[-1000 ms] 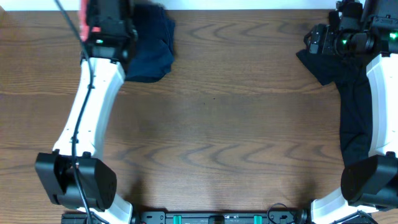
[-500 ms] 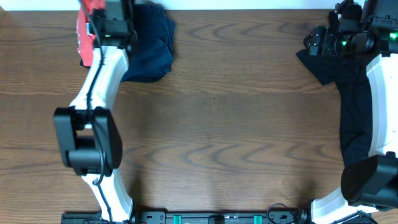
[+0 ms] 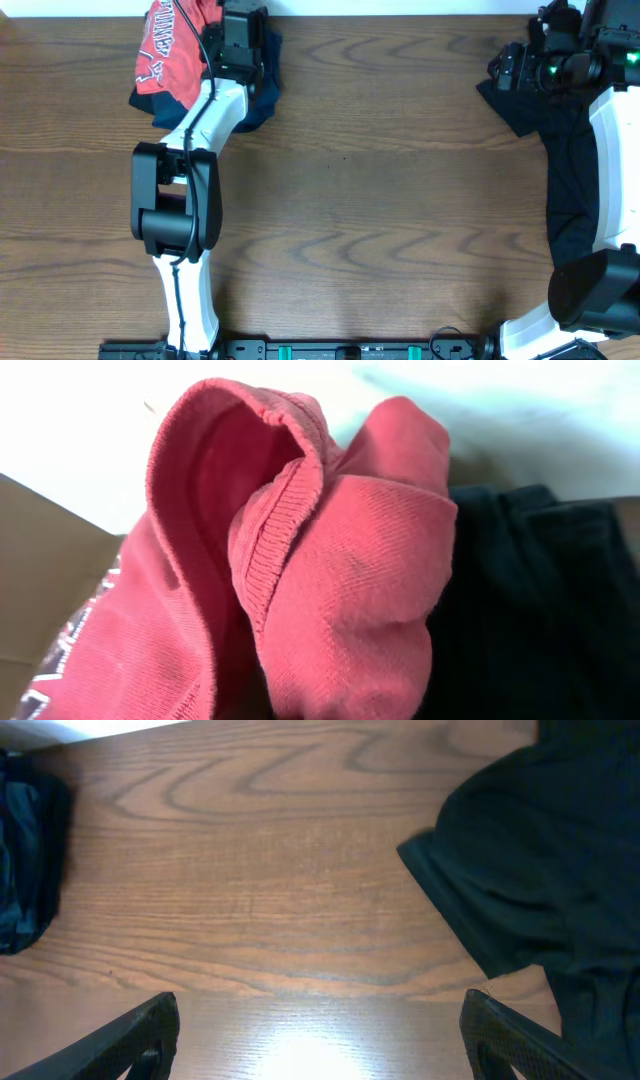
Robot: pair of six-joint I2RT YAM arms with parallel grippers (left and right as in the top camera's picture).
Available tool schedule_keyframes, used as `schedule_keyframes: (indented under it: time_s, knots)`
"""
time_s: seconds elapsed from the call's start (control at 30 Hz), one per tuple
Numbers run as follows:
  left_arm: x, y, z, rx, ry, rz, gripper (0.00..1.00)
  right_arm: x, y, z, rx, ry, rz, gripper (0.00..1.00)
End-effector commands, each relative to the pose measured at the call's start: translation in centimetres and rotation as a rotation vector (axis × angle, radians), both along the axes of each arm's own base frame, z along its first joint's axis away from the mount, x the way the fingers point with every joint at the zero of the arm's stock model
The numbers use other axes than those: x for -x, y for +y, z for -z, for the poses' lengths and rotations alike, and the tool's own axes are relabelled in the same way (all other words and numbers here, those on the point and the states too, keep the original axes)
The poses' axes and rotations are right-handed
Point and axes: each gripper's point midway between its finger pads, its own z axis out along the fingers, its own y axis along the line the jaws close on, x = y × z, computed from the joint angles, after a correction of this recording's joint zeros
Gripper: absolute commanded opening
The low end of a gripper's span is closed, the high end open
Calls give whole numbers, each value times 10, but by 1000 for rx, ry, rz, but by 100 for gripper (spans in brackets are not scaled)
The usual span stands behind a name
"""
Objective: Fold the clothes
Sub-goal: 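Lower the red shirt onto the navy stack and adjust with left gripper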
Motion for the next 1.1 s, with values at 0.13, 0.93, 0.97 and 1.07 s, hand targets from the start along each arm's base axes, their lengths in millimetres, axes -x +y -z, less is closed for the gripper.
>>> schedule_keyframes:
  time_s: [0.13, 0.93, 0.97, 1.07]
  knots:
    - [-10, -50, -16, 185, -112, 91, 31, -7, 5, -8, 4, -46, -28, 88]
    - [-3, 34, -116, 305, -364, -50, 98, -7, 20, -8, 1, -45, -56, 89]
    - [-5, 42, -109, 340, -363, -57, 98, -8, 22, -8, 1, -47, -61, 89]
    - [-14, 63, -81, 428, -339, -66, 98, -9, 29, -9, 2, -53, -77, 89]
